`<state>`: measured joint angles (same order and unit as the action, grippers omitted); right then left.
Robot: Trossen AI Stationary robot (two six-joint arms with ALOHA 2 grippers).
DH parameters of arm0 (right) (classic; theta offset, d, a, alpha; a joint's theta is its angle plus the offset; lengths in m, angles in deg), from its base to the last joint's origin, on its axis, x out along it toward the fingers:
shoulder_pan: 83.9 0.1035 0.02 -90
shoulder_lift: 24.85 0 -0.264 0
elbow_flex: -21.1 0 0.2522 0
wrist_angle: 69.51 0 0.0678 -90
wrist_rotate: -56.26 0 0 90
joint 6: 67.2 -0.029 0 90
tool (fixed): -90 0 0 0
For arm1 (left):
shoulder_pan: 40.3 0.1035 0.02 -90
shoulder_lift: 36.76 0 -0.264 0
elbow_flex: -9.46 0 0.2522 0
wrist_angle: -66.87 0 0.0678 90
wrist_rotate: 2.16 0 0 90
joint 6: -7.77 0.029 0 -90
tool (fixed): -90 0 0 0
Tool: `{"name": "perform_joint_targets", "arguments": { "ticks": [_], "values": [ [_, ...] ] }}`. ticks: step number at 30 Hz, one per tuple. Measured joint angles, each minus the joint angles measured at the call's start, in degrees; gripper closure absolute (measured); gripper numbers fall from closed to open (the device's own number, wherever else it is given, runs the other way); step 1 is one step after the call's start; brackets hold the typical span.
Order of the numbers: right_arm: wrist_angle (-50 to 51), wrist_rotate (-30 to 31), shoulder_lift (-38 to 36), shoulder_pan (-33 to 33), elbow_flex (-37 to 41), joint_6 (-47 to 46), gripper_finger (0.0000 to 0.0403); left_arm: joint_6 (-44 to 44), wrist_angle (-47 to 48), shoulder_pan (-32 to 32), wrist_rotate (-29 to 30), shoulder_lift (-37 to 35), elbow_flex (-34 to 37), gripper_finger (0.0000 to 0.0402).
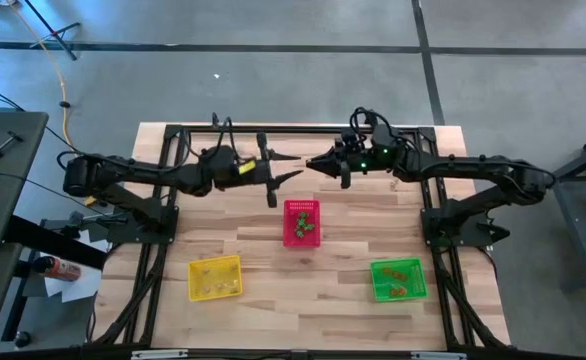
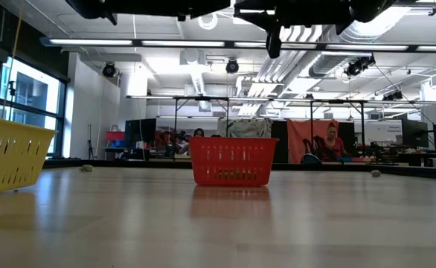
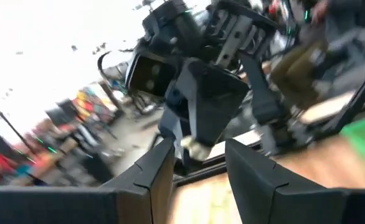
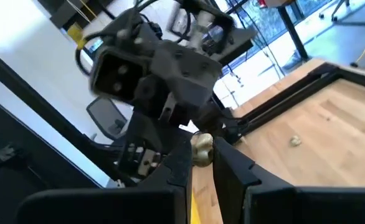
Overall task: Sort Halloween decoration
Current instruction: Put the white skull toy into the yellow bin
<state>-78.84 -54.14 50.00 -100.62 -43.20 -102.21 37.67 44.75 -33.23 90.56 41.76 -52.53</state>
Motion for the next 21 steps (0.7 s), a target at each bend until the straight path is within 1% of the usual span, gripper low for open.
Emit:
{"name": "perform_joint_targets", "arguments": {
  "ticks": [3,6,11,15,21],
  "values": [
    [-1.3,0.0,0.8,1.0,0.0,-1.0,0.0369,7.9,0.0,-2.3,2.2,0.0,0.0,0.0268],
    [-1.9,0.0,1.4,2.2,0.0,-1.0,0.0369,11.1,0.7,-3.3,3.9,0.0,0.0,0.0268],
    [-1.9,0.7,2.2,3.3,-0.4,-1.2,0.0369,11.3,1.6,-3.3,5.1,0.0,0.0,0.0268],
    [-1.7,0.4,2.8,3.8,-2.7,-1.1,0.0369,11.3,1.9,-3.3,5.1,0.7,0.0,0.0268],
    [6.2,0.1,5.7,3.7,-7.4,1.4,0.0369,11.3,1.4,-3.3,5.7,1.2,0.0,0.0268]
  ]
}}
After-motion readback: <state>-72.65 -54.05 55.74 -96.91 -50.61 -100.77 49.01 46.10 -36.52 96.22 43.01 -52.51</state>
